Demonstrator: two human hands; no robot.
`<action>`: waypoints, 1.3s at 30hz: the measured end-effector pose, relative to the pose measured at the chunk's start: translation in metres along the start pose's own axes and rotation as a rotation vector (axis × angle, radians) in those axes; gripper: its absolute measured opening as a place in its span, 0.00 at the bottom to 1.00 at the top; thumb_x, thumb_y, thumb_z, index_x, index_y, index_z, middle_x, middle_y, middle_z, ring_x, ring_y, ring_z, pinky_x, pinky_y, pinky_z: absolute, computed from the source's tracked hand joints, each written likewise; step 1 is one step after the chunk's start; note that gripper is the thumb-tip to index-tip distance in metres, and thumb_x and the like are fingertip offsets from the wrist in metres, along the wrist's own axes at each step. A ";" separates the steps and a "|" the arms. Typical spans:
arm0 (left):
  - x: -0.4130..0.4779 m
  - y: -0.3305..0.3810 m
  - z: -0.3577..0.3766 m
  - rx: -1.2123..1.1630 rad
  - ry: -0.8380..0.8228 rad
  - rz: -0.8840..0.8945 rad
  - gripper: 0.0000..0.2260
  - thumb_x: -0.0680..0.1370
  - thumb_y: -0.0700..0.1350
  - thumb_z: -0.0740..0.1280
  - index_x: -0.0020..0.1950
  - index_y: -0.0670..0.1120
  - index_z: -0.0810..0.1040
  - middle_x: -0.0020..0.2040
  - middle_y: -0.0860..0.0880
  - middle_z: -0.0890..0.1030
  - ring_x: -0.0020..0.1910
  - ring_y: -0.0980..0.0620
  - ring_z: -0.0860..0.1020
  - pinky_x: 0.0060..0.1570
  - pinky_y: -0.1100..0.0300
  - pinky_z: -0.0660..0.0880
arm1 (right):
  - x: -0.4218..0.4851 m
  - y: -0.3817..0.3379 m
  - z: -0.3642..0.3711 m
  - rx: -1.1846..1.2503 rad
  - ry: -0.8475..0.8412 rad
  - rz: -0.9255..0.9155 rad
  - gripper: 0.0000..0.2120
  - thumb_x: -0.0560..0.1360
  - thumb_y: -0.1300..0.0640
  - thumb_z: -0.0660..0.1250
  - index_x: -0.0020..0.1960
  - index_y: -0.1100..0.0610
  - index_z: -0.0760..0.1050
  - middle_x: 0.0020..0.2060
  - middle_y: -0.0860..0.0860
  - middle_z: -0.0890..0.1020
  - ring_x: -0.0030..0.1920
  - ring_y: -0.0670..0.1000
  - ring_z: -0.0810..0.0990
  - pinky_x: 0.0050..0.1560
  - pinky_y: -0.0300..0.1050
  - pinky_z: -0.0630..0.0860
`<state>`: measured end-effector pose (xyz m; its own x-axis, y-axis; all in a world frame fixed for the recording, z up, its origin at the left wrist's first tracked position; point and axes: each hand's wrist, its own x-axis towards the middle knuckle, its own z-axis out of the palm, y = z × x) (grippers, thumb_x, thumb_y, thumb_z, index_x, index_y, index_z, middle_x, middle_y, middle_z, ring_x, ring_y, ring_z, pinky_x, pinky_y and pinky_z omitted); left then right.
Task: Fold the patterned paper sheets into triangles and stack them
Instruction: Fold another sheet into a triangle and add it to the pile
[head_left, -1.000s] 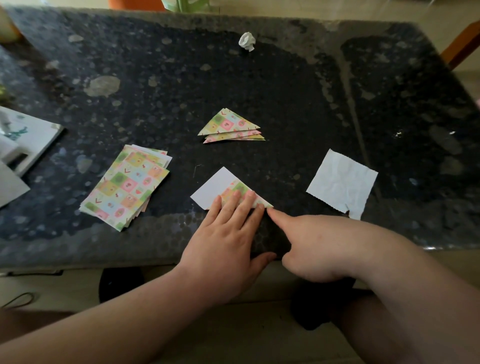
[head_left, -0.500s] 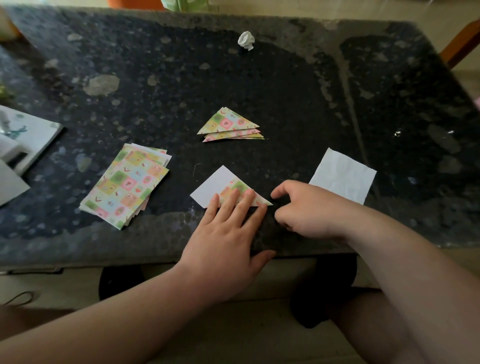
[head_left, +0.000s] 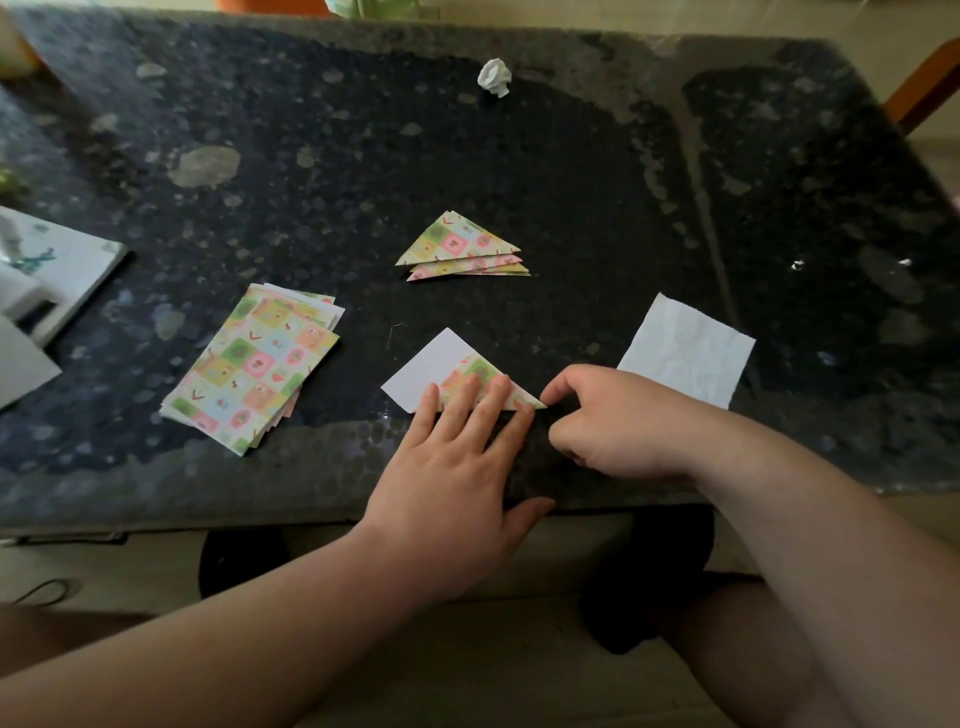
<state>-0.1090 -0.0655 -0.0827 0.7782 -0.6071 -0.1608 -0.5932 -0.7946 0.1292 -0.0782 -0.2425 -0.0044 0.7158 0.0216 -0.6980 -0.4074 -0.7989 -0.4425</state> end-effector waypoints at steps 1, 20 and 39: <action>0.000 0.000 0.000 0.001 0.002 -0.001 0.38 0.79 0.71 0.48 0.83 0.51 0.55 0.84 0.45 0.53 0.83 0.42 0.47 0.80 0.39 0.47 | 0.000 0.000 0.000 0.004 0.002 0.005 0.12 0.74 0.58 0.65 0.55 0.46 0.73 0.44 0.49 0.82 0.49 0.49 0.80 0.43 0.45 0.73; 0.002 0.002 -0.004 0.011 0.014 -0.030 0.36 0.78 0.70 0.50 0.81 0.53 0.62 0.81 0.44 0.61 0.82 0.40 0.54 0.79 0.38 0.50 | 0.010 0.011 -0.002 0.077 0.018 0.028 0.12 0.74 0.59 0.66 0.55 0.47 0.77 0.45 0.50 0.82 0.48 0.51 0.80 0.41 0.45 0.72; 0.003 0.003 -0.002 0.022 0.019 -0.029 0.37 0.79 0.70 0.51 0.82 0.50 0.61 0.81 0.45 0.61 0.82 0.41 0.54 0.79 0.39 0.50 | 0.014 0.015 -0.001 -0.013 0.040 -0.013 0.15 0.75 0.58 0.65 0.60 0.46 0.74 0.45 0.47 0.81 0.48 0.48 0.80 0.42 0.44 0.72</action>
<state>-0.1081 -0.0698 -0.0812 0.7987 -0.5840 -0.1451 -0.5749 -0.8117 0.1029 -0.0740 -0.2552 -0.0201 0.7432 0.0084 -0.6691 -0.3906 -0.8064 -0.4440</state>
